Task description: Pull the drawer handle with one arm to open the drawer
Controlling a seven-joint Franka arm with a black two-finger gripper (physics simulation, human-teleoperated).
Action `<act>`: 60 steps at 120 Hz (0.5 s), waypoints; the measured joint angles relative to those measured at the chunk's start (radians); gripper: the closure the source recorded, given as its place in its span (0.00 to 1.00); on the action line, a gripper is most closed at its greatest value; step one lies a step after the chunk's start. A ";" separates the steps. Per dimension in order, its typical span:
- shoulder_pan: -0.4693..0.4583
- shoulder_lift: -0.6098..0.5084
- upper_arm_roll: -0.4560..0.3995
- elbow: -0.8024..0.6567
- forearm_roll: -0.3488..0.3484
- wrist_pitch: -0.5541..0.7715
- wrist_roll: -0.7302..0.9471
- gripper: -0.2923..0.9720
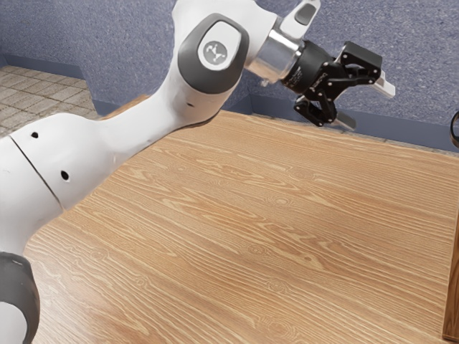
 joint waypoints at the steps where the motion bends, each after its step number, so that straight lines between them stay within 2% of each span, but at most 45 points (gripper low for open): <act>1: -0.005 0.008 0.001 0.010 0.000 0.000 -0.001 0.23; 26: -0.089 0.152 0.017 0.178 0.002 0.008 -0.020 0.23; 42: -0.088 0.148 0.021 0.162 0.001 0.013 -0.030 0.23; 60: -0.161 0.171 0.096 0.192 -0.006 0.031 -0.038 0.23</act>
